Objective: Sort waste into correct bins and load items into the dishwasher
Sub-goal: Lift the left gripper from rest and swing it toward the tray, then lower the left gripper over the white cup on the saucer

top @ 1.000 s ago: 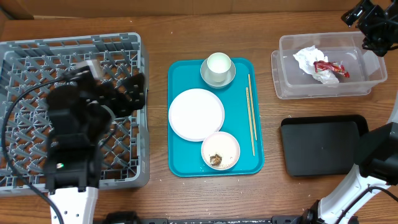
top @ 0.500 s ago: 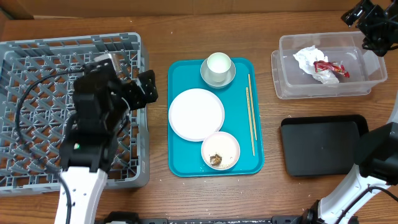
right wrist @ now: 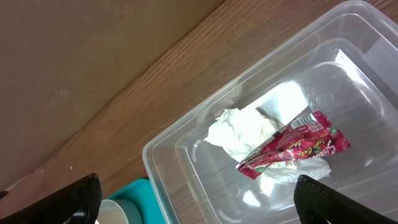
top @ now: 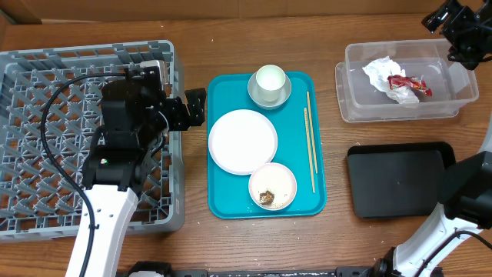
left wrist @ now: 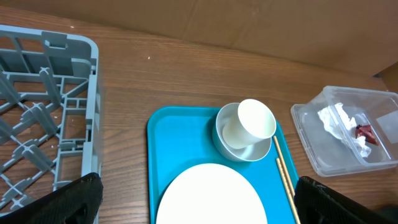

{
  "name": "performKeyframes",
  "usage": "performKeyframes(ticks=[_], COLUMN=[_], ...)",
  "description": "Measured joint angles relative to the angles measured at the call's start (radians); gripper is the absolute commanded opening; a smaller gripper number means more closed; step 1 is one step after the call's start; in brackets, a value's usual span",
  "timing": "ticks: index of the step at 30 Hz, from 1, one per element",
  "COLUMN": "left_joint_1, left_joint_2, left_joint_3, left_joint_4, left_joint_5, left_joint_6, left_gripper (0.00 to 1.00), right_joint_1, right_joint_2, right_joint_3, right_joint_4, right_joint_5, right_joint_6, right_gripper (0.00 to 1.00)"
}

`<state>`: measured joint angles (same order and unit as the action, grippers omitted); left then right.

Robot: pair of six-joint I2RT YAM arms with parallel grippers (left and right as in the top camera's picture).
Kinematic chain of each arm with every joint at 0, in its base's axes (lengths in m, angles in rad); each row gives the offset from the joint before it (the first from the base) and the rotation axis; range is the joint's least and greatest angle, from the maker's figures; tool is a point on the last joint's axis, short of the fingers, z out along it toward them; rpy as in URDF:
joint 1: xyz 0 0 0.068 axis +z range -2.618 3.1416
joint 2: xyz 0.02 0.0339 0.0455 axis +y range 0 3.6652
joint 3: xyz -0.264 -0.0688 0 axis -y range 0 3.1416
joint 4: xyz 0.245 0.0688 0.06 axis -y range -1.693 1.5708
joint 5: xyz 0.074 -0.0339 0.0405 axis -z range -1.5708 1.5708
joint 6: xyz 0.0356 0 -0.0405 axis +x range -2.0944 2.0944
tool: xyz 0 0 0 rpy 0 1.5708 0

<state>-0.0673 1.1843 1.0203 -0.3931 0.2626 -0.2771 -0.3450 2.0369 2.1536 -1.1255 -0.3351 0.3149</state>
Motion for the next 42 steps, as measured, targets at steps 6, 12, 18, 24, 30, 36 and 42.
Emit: performKeyframes(ticks=[6,12,18,24,30,36,42], left_joint_1=[-0.079,-0.262,-0.366,-0.388,-0.445,-0.463,-0.463], left_joint_2=[0.001,0.043,0.256,0.555,0.669,0.757,0.913], left_joint_3=[0.05,0.254,0.601,0.999,1.09,1.104,1.106], left_joint_4=[-0.013,-0.11,-0.411,-0.719,-0.707,-0.657,-0.579], left_joint_5=[-0.028,-0.168,-0.262,-0.269,-0.272,-0.204,-0.078], left_joint_6=[0.003,0.045,0.072,0.094,0.101,0.101,0.135], left_gripper=[1.0,1.0,1.0,1.0,1.0,1.0,0.75], right_joint_1=[0.0,0.0,0.0,0.0,0.0,0.0,0.0], right_joint_2=[0.0,0.0,0.0,0.0,0.0,0.0,0.0], right_joint_3=[0.0,0.0,0.0,0.0,0.0,0.0,0.0], right_joint_4=[0.001,0.001,0.001,0.001,0.001,0.001,0.0], right_joint_5=[0.0,0.0,0.001,0.002,0.002,0.002,0.002], right_joint_6=[0.0,0.0,0.0,0.0,0.0,0.0,-0.001], right_gripper=[1.0,1.0,1.0,1.0,1.0,1.0,1.0])
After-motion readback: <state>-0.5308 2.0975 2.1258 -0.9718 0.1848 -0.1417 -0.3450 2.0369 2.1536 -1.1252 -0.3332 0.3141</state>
